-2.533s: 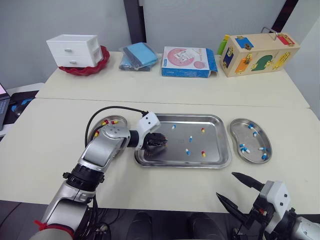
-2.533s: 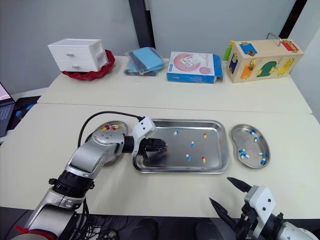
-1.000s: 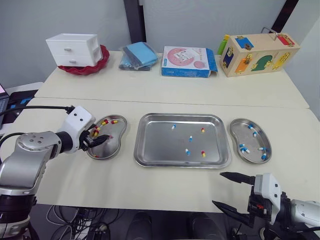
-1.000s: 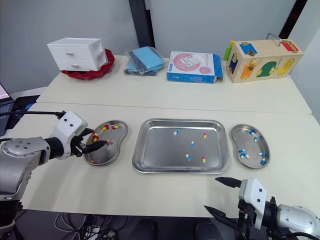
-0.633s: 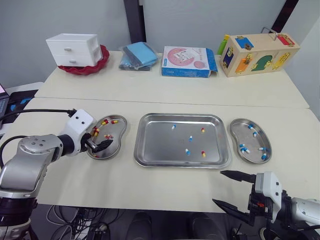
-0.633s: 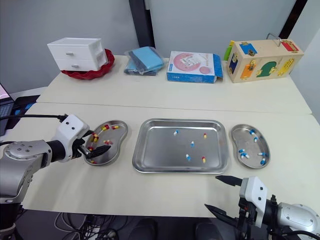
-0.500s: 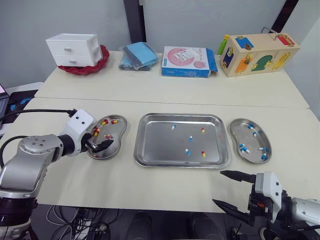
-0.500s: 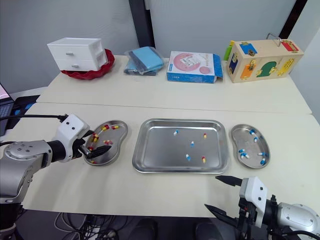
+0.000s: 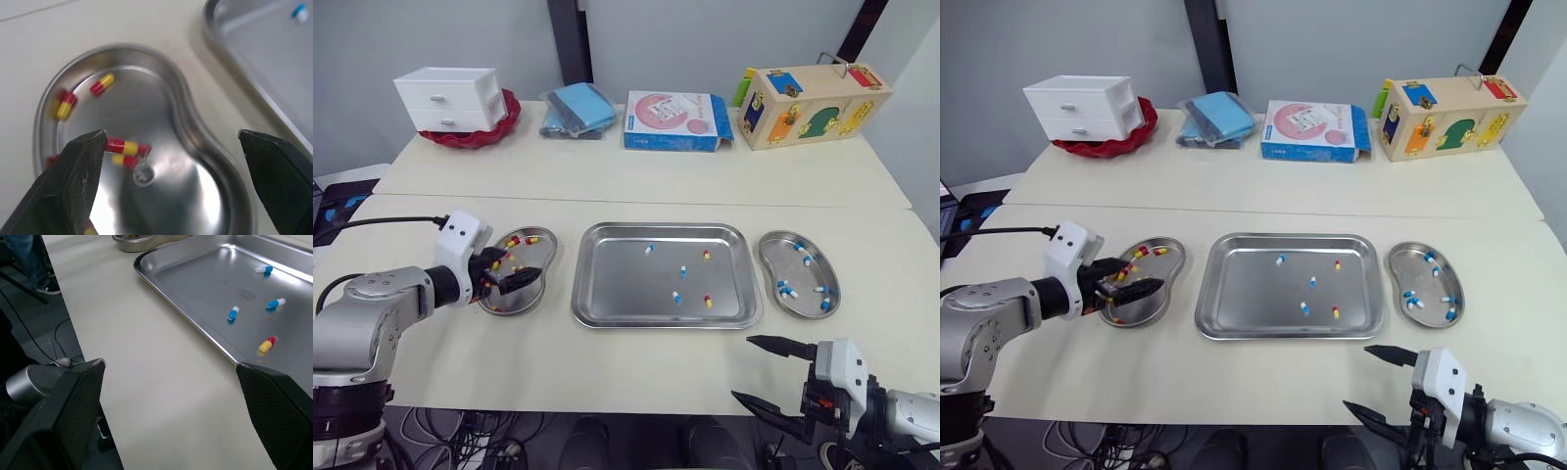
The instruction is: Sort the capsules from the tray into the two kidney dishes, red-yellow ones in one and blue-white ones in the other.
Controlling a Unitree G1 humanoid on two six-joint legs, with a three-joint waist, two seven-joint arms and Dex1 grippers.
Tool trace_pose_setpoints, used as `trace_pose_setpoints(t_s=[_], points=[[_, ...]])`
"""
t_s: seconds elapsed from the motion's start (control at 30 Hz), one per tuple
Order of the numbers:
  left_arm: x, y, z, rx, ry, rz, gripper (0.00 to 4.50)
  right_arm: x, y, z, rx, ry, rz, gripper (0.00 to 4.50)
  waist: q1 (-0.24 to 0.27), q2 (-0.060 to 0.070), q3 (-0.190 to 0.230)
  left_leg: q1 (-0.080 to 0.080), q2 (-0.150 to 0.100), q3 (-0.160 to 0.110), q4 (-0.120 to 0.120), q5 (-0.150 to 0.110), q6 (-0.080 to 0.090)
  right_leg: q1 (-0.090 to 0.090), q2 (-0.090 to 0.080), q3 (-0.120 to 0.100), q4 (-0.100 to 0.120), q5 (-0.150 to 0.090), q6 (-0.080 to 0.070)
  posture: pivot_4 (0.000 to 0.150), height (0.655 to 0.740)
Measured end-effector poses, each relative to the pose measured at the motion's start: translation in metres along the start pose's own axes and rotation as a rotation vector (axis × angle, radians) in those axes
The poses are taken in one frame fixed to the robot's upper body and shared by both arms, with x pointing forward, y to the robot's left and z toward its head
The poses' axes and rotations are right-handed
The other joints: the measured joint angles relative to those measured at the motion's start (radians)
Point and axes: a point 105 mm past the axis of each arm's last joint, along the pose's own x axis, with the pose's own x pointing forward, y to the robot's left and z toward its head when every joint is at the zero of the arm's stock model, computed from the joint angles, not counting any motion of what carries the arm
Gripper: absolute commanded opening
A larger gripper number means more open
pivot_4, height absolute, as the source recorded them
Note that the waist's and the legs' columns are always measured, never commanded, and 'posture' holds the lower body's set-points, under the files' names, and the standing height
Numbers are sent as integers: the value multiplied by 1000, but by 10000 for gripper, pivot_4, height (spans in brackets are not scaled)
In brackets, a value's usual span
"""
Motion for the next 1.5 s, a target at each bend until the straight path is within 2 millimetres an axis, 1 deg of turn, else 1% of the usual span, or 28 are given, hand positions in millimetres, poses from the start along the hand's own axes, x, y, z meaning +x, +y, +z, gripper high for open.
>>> trace_pose_setpoints(t_s=[0.17, 0.37, 0.47, 0.53, 0.6, 0.67, 0.73, 0.8, 0.87, 0.97, 1.07, 1.13, 1.23, 1.37, 1.5], points=[[0, -7, 6, 28, -25, -34, 44684, 0, -1, 1, -5, -3, 2, 45000, 10, 0, 0, 0, 0, 0, 1, 0, 0, 1, 0, 0, 0, 0, 0, 1500, 7400], [0, -8, 7, 32, -29, -35, 44684, 0, -1, 1, -7, -4, 4, 45000, 10, 0, 0, 0, 0, 0, 1, 0, 0, 0, 0, 0, 0, 0, 0, 1500, 7400], [-7, -15, 6, 45, -61, -78, 44684, -2, -1, 0, -5, 0, 5, 45000, 10, 0, 0, 0, 0, 0, 1, 0, 0, 0, 0, 0, 0, 0, 0, 1500, 7400], [-19, -19, 1, 52, -80, -123, 44684, -11, -7, 0, -6, 17, -19, 45000, 6, 0, 0, 0, 0, 0, 1, 0, 0, 0, 0, 0, 0, 0, 0, 1500, 7400], [-38, -17, -16, 84, -44, -154, 44684, -26, -15, 3, -5, 49, -48, 45000, 0, 0, 0, 1, 0, 2, -1, 0, 0, 0, 0, 1, 0, 0, 0, 1500, 7400], [-58, -11, -29, 87, -10, -174, 44684, -45, -27, 6, 10, 92, -76, 45000, 2, 0, 0, 2, 0, 2, -1, 0, 0, 1, 0, 1, 0, 0, 0, 1500, 7400], [-71, -6, -37, 105, 21, -194, 44684, -59, -38, 7, 12, 135, -101, 45000, 6, 0, 0, 4, 0, 3, 0, 0, 0, 2, 0, 2, -1, 0, 0, 1500, 7400], [-83, 5, -43, 142, 61, -182, 44684, -74, -49, 7, 26, 195, -114, 45000, 9, -1, 1, 5, 0, 3, -1, 0, 0, 3, 0, 2, -1, 0, 0, 1500, 7400], [-92, 16, -48, 159, 92, -165, 44684, -83, -56, 6, 45, 241, -111, 45000, 13, -1, 1, 5, 0, 3, -1, 0, 0, 3, -1, 2, -2, -1, 0, 1500, 7400], [-100, 24, -59, 184, 141, -164, 44684, -94, -66, -2, 76, 303, -118, 45000, 10, -2, 1, 4, 0, 4, -2, 0, 0, 2, -1, 3, -3, -1, 0, 1500, 7400], [-109, 32, -76, 186, 197, -154, 44684, -110, -83, -10, 93, 363, -160, 45000, 6, -1, 2, 4, 0, 5, -3, 0, 0, 1, -1, 3, -4, 0, 0, 1500, 7400], [-113, 36, -81, 182, 206, -144, 44684, -118, -90, -14, 95, 392, -180, 45000, 4, -2, 2, 4, 1, 5, -4, 0, 0, 1, 0, 3, -4, -1, 0, 1500, 7400], [-117, 40, -81, 193, 197, -125, 44684, -126, -100, -14, 81, 410, -204, 45000, 3, -1, 2, 4, 0, 6, -4, 0, 0, 1, -1, 3, -4, -1, 0, 1500, 7400], [-117, 41, -81, 196, 193, -121, 44684, -127, -106, -12, 64, 399, -209, 45000, -2, -1, 2, 4, 0, 5, -4, 0, 0, 1, -1, 3, -4, -1, 0, 1500, 7400], [-117, 40, -80, 198, 190, -124, 44684, -127, -109, -14, 57, 410, -203, 45000, -2, -1, 2, 4, 0, 5, -4, 0, 0, 1, -1, 3, -4, 0, 0, 1500, 7400]])
